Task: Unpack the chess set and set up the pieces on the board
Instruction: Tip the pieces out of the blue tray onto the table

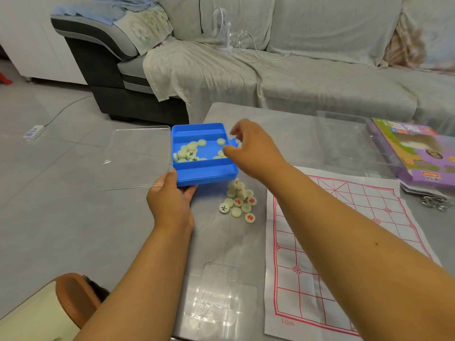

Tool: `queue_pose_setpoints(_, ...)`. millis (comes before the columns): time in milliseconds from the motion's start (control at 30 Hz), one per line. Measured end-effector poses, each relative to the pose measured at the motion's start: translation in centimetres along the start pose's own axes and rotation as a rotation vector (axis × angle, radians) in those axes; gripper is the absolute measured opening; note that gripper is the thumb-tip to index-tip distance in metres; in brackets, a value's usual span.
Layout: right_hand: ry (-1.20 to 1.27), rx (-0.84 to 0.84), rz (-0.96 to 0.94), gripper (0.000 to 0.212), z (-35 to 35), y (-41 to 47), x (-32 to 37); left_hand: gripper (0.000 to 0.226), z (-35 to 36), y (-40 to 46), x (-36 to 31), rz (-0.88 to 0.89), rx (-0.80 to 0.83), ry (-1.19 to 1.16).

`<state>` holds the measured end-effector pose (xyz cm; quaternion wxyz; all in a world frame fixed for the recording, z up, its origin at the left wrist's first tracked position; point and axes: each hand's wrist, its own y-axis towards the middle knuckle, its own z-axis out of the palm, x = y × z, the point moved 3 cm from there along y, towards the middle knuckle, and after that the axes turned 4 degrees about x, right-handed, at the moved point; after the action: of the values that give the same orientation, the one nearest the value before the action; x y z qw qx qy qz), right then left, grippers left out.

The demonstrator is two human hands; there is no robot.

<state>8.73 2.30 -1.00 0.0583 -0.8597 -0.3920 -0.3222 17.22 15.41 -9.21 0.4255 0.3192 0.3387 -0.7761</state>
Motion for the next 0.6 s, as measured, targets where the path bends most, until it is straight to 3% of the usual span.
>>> queue_pose_setpoints(133, -0.225, 0.142, -0.132, 0.051, 1.9, 2.1, 1.3, 0.018, 0.6, -0.3, 0.1, -0.005, 0.071, 0.007)
queue_pose_setpoints(300, -0.192, 0.295, -0.152, 0.055, 4.4, 2.9, 1.9, 0.019, 1.1, -0.6, 0.3, 0.005, 0.14, 0.056)
queue_pose_setpoints(500, -0.325, 0.242, -0.217, 0.049, 6.0, 2.1, 2.3, 0.022, 1.2, -1.1, 0.5, 0.002, 0.16, 0.069)
queue_pose_setpoints(600, -0.313, 0.16, -0.146, 0.057, 6.1, 2.1, 2.1, 0.022, 1.3, -1.2, 0.6, 0.009, 0.163, 0.08)
